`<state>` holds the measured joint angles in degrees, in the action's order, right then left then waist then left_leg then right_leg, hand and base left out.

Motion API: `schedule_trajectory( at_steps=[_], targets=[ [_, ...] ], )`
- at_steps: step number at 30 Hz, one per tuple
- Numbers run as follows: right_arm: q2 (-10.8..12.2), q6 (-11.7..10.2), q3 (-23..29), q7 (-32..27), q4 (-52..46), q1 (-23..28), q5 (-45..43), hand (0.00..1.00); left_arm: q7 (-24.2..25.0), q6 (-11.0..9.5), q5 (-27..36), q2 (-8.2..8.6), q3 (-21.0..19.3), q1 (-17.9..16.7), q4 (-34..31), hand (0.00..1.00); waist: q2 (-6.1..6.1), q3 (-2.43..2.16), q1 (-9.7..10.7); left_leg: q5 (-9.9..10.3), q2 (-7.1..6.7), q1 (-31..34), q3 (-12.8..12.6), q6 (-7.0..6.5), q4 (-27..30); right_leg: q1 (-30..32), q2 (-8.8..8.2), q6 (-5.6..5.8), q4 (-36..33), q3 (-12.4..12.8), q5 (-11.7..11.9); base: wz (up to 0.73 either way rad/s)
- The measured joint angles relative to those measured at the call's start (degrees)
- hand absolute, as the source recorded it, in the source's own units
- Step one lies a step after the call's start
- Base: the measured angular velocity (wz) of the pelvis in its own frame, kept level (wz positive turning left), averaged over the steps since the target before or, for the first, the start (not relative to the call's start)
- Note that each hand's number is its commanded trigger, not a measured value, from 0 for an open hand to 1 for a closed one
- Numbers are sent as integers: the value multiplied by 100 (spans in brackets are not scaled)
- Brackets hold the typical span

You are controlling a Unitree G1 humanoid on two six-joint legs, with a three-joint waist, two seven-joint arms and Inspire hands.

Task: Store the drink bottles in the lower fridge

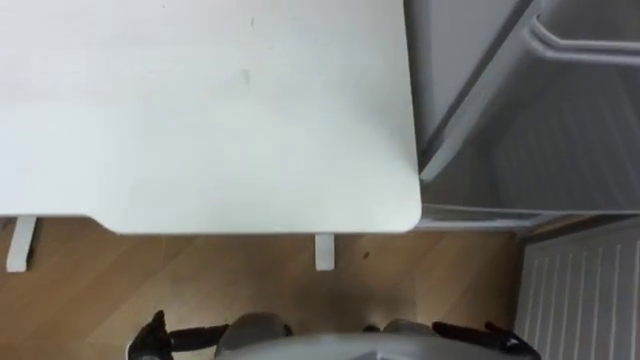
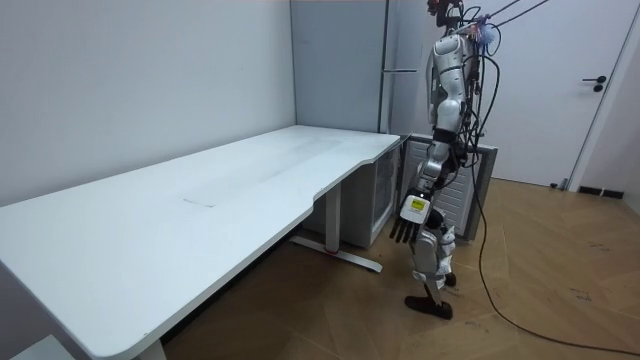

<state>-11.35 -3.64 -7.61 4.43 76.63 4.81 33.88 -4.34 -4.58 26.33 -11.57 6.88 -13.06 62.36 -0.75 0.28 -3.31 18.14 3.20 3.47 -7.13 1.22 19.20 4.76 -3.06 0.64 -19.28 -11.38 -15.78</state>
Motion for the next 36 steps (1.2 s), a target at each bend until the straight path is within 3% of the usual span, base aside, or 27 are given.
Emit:
schedule_trajectory(
  at_steps=[4, 6, 8, 11, 17, 20, 25, 29, 31, 32, 33, 34, 35, 36],
  targets=[
    [12, -4, 53, -193, -345, 191, -124, 0, -15, 4, 17, 20, -22, -76, -8, 0, -16, 9, 64, -38, -4, -332, 17, 13, -275, -309, 48, 10, 253, 26, 56, -6],
    [51, -2, 298, -413, -481, 335, -380, 0, -55, 11, -34, 83, -228, -195, -147, 0, -22, 4, 218, -40, -9, -475, 76, 15, -367, -542, 78, 34, 467, 8, 100, 11],
    [65, -7, 467, -628, -561, 451, -773, 0, -55, 11, -232, 125, -425, -214, -212, 0, -14, -3, 248, -40, -9, -519, 114, 15, -413, -613, 99, 46, 581, -11, 140, 0],
    [69, -4, 470, -1077, -571, 516, -1158, 0, -108, 16, -352, 152, -568, -191, -203, 0, -14, -22, 238, -68, -13, -631, 112, 10, -588, -655, 121, 45, 675, 29, 175, -12],
    [66, 6, 670, -1792, -631, 633, -1462, 0, -174, 121, -648, 155, -737, -233, -170, 0, 4, -1, 154, -170, -45, -956, 179, 6, -898, -775, 149, 43, 756, 212, 213, -17],
    [63, 3, 980, -2003, -851, 649, -1895, 0, -181, 161, -858, 160, -970, -216, -192, 0, -27, 17, 210, -173, -57, -1018, 261, 3, -918, -868, 155, 43, 760, 340, 213, -10],
    [56, 4, 1497, -2399, -2138, 706, -2455, 0, -314, 153, -1078, 132, -1126, -154, -278, 0, -86, 28, 454, -225, -71, -1117, 272, -26, -994, -867, 149, 43, 683, 370, 213, -8],
    [-9, -105, 1960, -2868, -3976, 900, -3305, 0, -342, 81, -1461, 112, -1385, -151, -541, 0, -298, 13, 592, -242, -75, -1182, 259, -41, -1000, -841, 170, 43, 626, 555, 213, -14],
    [-103, -199, 2253, -3108, -4450, 856, -3668, 0, -336, 22, -1696, 67, -1482, -163, -560, 0, -323, 1, 591, -264, -36, -1293, 312, -64, -1019, -682, 212, 42, 334, 601, 212, -37],
    [-225, -296, 2325, -3252, -4633, 758, -3875, 0, -337, 26, -1859, 32, -1522, -193, -592, 0, -321, 71, 601, -302, 148, -1417, 678, -116, -1103, -338, 368, -27, -154, 643, 49, -82],
    [-231, -418, 2436, -3293, -4859, 699, -4015, 0, -331, 8, -1994, -60, -1745, -279, -638, 0, -271, 16, 602, -298, 330, -1400, 910, -110, -1081, 56, 788, -307, 350, 903, 127, -96],
    [-229, -464, 2449, -3332, -5018, 693, -4117, 0, -330, 11, -2034, -108, -1926, -293, -622, 0, -371, 40, 640, -287, 344, -1337, 862, -93, -976, 241, 898, -450, 784, 956, 442, -59],
    [-321, -520, 2526, -3514, -5332, 803, -4158, 0, -342, 7, -2031, -121, -2143, -332, -470, 0, -487, 47, 835, -156, 377, -1232, 707, 160, -759, 304, 874, -525, 847, 693, 1326, 8],
    [-442, -498, 2743, -3741, -5357, 928, -4154, 0, -353, 10, -2022, -117, -2139, -301, -407, 0, -495, 21, 996, -104, 407, -1221, 469, 228, -814, 199, 872, -538, 846, 659, 1316, 34]
  ],
)
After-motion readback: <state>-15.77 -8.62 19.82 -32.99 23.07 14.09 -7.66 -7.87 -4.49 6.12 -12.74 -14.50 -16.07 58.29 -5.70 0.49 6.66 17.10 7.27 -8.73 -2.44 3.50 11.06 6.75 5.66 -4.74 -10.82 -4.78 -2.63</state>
